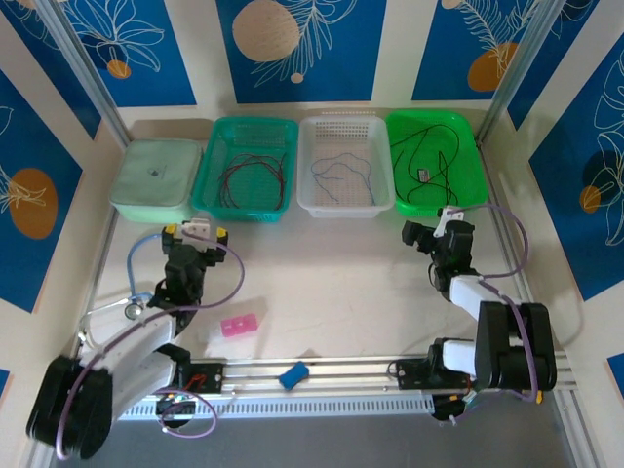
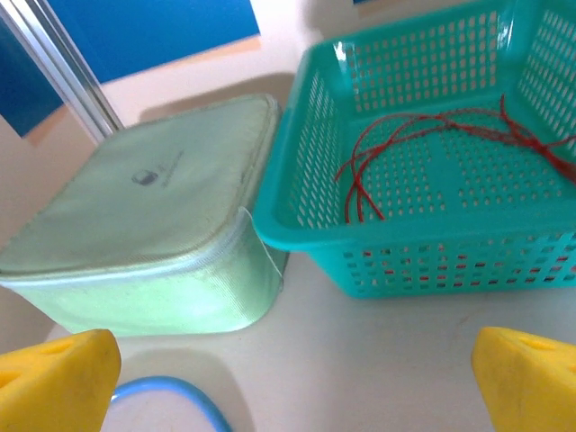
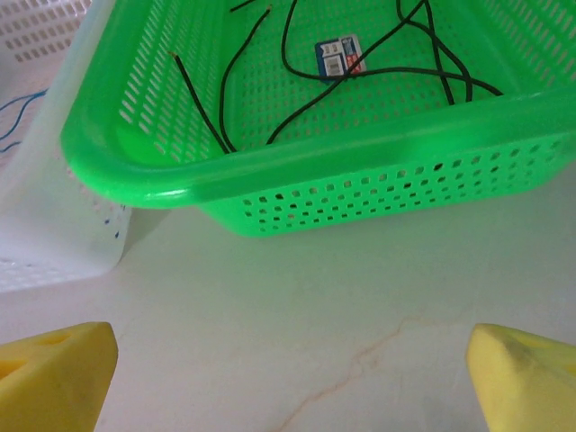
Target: Untangle the cables
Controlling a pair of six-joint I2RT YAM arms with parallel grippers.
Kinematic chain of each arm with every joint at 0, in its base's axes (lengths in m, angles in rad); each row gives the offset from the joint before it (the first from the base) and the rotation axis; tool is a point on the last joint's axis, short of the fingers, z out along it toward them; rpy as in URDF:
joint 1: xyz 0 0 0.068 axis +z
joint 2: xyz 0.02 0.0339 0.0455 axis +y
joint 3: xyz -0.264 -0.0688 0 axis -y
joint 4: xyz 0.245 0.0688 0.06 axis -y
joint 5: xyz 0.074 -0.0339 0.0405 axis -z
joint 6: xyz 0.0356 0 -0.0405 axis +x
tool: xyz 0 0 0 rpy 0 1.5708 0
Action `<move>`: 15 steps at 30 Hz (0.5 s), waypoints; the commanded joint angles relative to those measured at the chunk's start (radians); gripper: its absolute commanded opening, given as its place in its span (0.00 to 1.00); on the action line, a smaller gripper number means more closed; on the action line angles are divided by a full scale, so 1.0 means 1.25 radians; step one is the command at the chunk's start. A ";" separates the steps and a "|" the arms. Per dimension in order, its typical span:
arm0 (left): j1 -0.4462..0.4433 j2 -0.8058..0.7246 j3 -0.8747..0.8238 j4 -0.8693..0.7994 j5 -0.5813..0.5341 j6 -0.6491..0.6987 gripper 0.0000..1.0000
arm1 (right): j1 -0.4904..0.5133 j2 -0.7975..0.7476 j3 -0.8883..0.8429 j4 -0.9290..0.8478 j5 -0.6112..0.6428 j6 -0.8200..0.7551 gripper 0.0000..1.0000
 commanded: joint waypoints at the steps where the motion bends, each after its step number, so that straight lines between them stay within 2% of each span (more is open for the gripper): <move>1: 0.014 0.126 -0.027 0.242 0.035 0.024 0.99 | 0.000 0.068 -0.014 0.223 0.005 -0.005 0.99; 4: 0.029 0.238 -0.028 0.338 0.053 0.007 0.99 | 0.032 0.103 0.007 0.217 0.021 -0.037 0.99; 6: 0.035 0.305 -0.025 0.412 0.081 0.043 0.99 | 0.052 0.135 -0.019 0.297 0.029 -0.062 0.99; 8: 0.054 0.348 -0.020 0.433 0.140 0.044 0.99 | 0.061 0.180 -0.040 0.384 0.031 -0.075 0.99; 9: 0.065 0.377 -0.019 0.457 0.165 0.042 0.99 | 0.066 0.189 -0.035 0.386 0.032 -0.083 0.99; 11: 0.082 0.408 -0.019 0.494 0.143 0.012 0.99 | 0.073 0.181 0.017 0.271 0.024 -0.093 0.99; 14: 0.112 0.472 -0.005 0.539 0.122 -0.023 0.99 | 0.066 0.187 0.039 0.242 0.011 -0.090 0.99; 15: 0.110 0.476 0.009 0.513 0.104 -0.024 0.99 | 0.067 0.189 0.039 0.247 0.014 -0.091 0.99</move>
